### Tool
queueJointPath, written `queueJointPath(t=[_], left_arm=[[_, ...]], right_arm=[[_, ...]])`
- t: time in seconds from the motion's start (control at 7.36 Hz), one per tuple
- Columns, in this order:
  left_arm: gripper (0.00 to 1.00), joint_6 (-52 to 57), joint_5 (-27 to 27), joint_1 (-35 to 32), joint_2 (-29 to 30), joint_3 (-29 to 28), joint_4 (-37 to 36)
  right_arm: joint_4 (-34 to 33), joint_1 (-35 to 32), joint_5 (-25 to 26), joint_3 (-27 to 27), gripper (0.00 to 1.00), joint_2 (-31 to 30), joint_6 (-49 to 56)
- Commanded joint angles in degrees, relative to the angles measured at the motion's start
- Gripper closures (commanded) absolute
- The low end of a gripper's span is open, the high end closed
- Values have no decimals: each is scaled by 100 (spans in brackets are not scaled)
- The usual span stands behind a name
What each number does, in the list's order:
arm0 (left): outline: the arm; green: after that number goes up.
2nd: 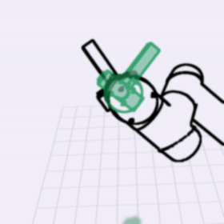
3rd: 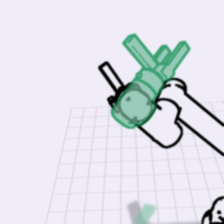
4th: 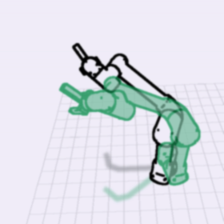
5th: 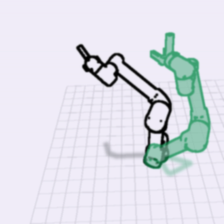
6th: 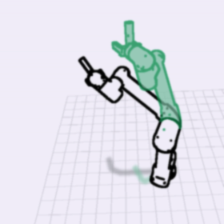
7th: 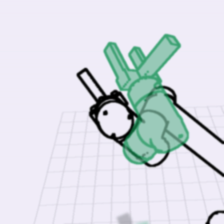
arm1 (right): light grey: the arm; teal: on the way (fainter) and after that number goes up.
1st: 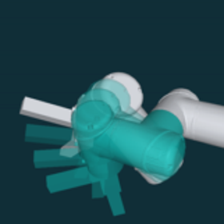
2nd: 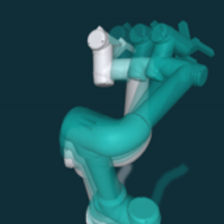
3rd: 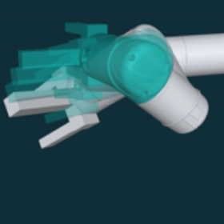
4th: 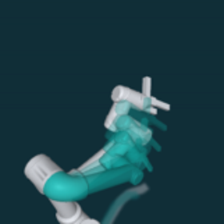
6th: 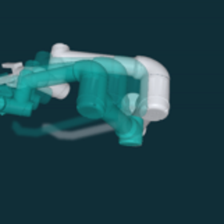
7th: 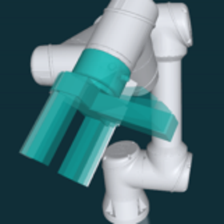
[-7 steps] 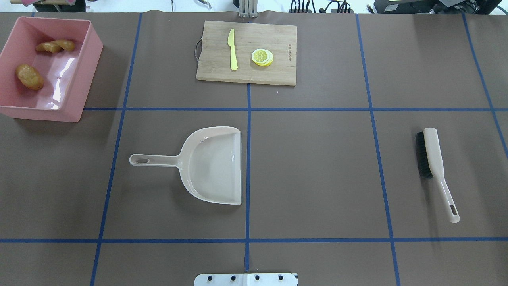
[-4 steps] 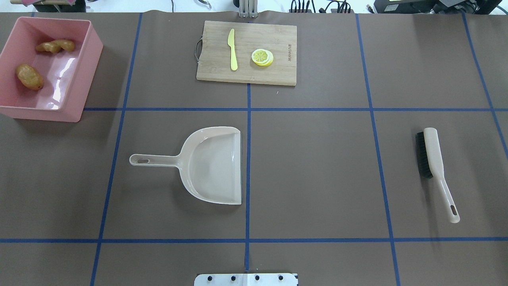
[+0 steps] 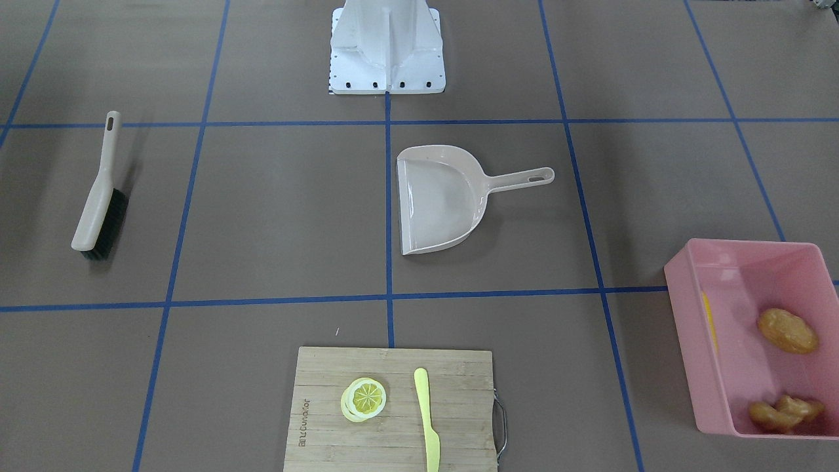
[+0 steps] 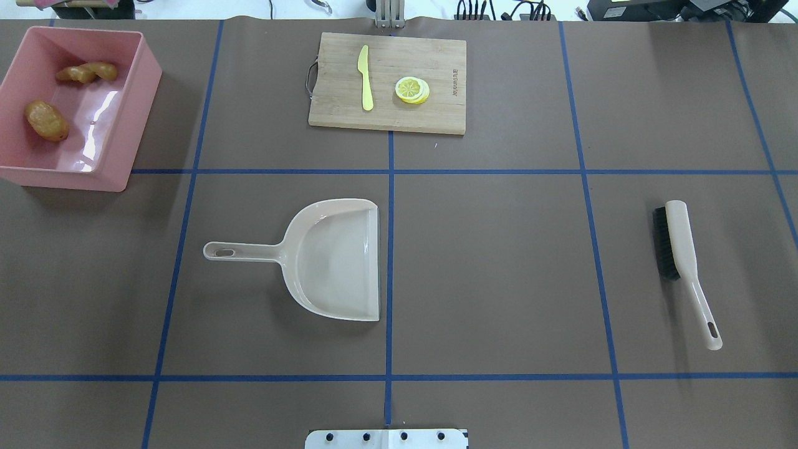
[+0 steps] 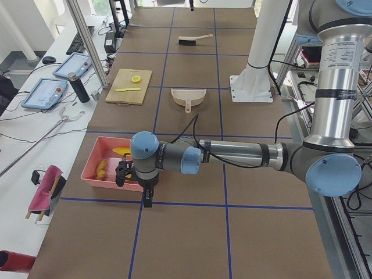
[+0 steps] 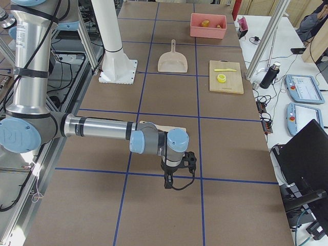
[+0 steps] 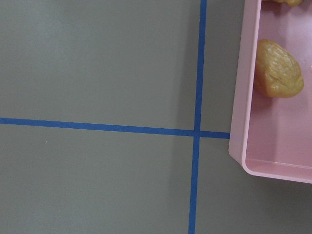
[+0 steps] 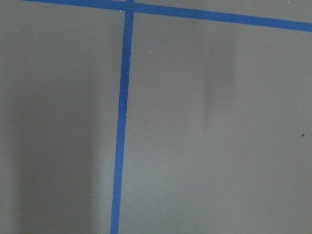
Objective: Sweep and dump trash into bin
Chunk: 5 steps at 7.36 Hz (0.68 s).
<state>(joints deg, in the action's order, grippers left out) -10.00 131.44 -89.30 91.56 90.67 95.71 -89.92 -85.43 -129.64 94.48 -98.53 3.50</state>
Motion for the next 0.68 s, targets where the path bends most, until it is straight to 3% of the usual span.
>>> queueJointPath(t=[0.0, 0.54], left_arm=[[2, 7, 13, -17, -68, 55, 53], [2, -90, 137, -9, -68, 100, 53]], right_arm=[[0, 0, 0, -26, 0, 0, 2], [0, 0, 9, -70, 0, 0, 11]])
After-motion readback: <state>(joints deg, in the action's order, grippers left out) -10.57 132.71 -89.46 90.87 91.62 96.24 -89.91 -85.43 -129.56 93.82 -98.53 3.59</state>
